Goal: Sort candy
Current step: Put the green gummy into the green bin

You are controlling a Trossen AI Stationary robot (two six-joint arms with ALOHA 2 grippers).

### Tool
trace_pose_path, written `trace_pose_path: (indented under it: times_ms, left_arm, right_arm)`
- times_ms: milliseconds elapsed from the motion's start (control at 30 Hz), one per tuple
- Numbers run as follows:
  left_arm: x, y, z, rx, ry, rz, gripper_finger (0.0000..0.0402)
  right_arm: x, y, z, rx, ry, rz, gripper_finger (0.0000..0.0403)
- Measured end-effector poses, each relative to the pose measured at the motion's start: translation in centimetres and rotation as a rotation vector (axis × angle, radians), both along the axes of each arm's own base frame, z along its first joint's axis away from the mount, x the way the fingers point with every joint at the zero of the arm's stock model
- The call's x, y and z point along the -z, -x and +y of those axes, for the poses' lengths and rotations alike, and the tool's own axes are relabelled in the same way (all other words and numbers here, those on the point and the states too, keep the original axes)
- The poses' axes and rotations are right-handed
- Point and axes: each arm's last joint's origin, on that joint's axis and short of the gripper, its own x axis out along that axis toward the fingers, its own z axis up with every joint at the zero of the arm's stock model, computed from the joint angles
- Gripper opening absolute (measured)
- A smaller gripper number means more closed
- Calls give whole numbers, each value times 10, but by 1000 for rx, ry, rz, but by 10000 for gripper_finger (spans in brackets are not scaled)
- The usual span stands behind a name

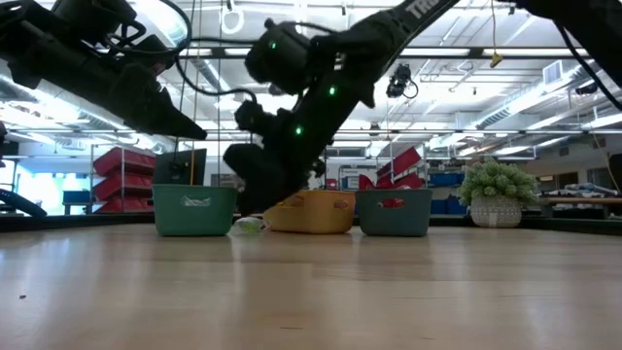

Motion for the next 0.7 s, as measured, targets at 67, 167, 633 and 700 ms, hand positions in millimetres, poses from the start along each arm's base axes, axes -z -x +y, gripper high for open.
trace_pose_path:
  times_ms: [67, 167, 633, 700]
  left_arm:
    - [0, 0, 0, 1, 0, 0, 0]
    - [0, 0, 0, 3, 0, 3, 0]
    - [-3, 3, 0, -21, 16, -31, 0]
    - [-7, 5, 0, -31, 18, -58, 0]
  right_arm:
    - [4, 0, -6, 35, -5, -2, 180]
    - [9, -1, -13, 62, 3, -4, 166]
    - [0, 2, -16, 17, -17, 22, 16]
    - [-17, 7, -16, 37, -24, 5, 11]
